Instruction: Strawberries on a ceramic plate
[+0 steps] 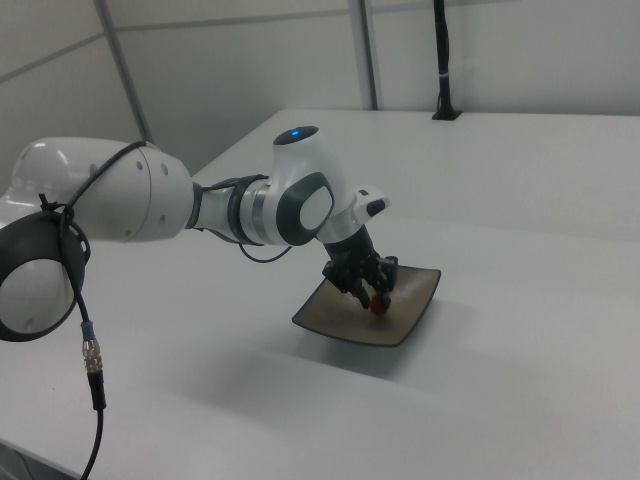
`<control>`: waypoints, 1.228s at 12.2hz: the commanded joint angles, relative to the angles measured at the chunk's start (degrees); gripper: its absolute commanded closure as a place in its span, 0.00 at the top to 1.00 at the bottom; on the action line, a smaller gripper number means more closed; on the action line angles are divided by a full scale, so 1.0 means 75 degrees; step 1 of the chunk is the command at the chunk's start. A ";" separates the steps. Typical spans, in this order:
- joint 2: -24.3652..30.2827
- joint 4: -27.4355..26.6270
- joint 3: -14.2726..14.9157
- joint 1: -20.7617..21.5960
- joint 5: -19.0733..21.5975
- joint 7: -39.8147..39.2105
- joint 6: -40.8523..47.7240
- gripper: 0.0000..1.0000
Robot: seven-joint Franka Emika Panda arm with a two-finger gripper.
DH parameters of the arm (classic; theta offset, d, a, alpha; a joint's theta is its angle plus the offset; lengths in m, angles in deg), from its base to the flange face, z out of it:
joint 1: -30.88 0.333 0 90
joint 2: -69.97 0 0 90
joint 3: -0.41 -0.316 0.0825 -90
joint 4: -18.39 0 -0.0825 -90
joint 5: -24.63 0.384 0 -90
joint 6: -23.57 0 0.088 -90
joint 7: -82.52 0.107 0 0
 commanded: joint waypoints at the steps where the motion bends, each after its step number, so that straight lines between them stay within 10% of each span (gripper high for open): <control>1: 0.0171 -0.0169 0.0072 0.0093 -0.0123 0.0295 -0.0115 1.00; 7: 0.1329 -0.0087 0.0083 0.0327 -0.0030 0.0528 0.1685 1.00; 15: 0.3333 0.0182 0.0446 0.0690 0.1388 0.0528 0.4487 1.00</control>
